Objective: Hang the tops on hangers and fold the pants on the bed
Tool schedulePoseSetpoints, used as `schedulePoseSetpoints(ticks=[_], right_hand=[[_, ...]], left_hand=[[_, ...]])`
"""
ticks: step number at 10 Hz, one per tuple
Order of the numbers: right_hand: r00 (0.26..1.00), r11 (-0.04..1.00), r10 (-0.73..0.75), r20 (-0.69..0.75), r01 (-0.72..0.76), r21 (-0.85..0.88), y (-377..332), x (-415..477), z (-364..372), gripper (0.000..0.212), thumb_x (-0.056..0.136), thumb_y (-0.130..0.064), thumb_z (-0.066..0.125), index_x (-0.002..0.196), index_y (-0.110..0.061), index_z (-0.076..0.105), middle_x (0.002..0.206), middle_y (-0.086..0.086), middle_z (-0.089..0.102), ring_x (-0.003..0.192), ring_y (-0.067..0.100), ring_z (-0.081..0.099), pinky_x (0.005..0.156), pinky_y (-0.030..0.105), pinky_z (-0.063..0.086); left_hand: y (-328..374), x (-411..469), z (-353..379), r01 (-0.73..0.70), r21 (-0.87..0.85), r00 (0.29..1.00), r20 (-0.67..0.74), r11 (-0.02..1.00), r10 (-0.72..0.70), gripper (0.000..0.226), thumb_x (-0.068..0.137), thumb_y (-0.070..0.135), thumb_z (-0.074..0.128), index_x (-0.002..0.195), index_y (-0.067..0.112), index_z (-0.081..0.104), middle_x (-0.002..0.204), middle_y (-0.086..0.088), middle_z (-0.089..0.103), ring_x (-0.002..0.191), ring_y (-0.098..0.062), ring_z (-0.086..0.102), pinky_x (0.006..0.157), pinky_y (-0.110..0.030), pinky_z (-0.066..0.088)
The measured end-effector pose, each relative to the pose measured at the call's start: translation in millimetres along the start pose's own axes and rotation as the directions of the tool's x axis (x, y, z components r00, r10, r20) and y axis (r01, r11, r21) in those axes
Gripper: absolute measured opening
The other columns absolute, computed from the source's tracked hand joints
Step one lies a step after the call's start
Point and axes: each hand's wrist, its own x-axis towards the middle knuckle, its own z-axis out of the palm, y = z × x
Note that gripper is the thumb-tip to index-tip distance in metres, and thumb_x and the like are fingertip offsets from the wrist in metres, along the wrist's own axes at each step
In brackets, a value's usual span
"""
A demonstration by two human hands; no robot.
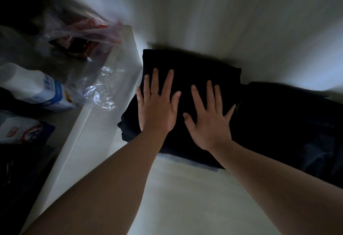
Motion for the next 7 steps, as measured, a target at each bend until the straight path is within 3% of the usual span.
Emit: schedulePoseSetpoints(ticks=[1, 2, 3, 5, 6, 7], right_hand=[[0.999, 1.0, 0.001, 0.045, -0.001, 0.008, 2, 5, 1, 0.077, 0.091, -0.069, 0.022, 0.153, -0.047, -0.018, 0.165, -0.004, -0.021, 0.149, 0.014, -0.026, 0.111, 0.072, -0.007], [0.972, 0.999, 0.025, 0.236, -0.013, -0.051, 2, 17, -11, 0.082, 0.088, -0.077, 0.018, 0.146, -0.048, -0.032, 0.159, -0.006, -0.038, 0.145, 0.016, -0.036, 0.11, 0.071, -0.013], [0.912, 0.995, 0.022, 0.41, 0.019, -0.094, 3, 19, -41, 0.092, 0.088, -0.079, 0.031, 0.147, -0.046, -0.031, 0.157, -0.006, -0.041, 0.146, 0.018, -0.035, 0.111, 0.072, -0.009], [0.839, 0.986, 0.036, 0.543, 0.06, -0.158, 12, -69, -76, 0.083, 0.094, -0.07, 0.036, 0.154, -0.046, -0.016, 0.164, -0.008, -0.028, 0.152, 0.022, -0.022, 0.117, 0.065, -0.003], [0.835, 0.988, 0.088, 0.543, -0.002, -0.157, 16, -120, -88, 0.078, 0.097, -0.066, 0.035, 0.155, -0.045, -0.013, 0.165, -0.007, -0.024, 0.152, 0.026, -0.02, 0.119, 0.062, -0.005], [0.887, 0.99, 0.042, 0.46, 0.025, -0.139, 18, -162, -103, 0.074, 0.099, -0.062, 0.033, 0.156, -0.043, -0.011, 0.166, -0.005, -0.022, 0.153, 0.027, -0.019, 0.12, 0.06, -0.005]], left_hand=[[1, 1, -1, 0.014, 0.026, 1.0, 0.022, 1.0, -0.014, 0.059, 0.105, 0.058, 0.011, 0.159, 0.039, -0.004, 0.17, -0.005, 0.0, 0.156, -0.028, 0.001, 0.125, -0.05, 0.007], [7, 1, -11, 0.049, 0.056, 0.992, 0.115, 0.997, -0.055, 0.061, 0.103, 0.059, 0.009, 0.158, 0.04, -0.012, 0.169, -0.003, -0.01, 0.156, -0.027, -0.006, 0.125, -0.05, 0.003], [18, -10, -27, 0.087, 0.044, 0.972, 0.217, 0.995, -0.095, 0.063, 0.104, 0.056, 0.013, 0.157, 0.039, -0.017, 0.168, -0.001, -0.017, 0.155, -0.027, -0.009, 0.125, -0.05, 0.001], [11, -121, -49, 0.034, 0.102, 0.901, 0.428, 0.994, -0.075, 0.062, 0.104, 0.056, 0.015, 0.159, 0.037, -0.008, 0.17, 0.0, -0.009, 0.155, -0.026, -0.006, 0.125, -0.05, 0.002], [11, -161, -69, 0.065, 0.09, 0.857, 0.505, 0.994, -0.102, 0.064, 0.103, 0.061, 0.014, 0.159, 0.038, -0.006, 0.169, 0.004, -0.009, 0.155, -0.023, -0.008, 0.124, -0.052, 0.001], [17, -199, -92, 0.073, 0.094, 0.884, 0.455, 0.993, -0.108, 0.065, 0.102, 0.062, 0.012, 0.159, 0.038, -0.007, 0.169, 0.004, -0.011, 0.155, -0.025, -0.009, 0.124, -0.053, 0.002]])
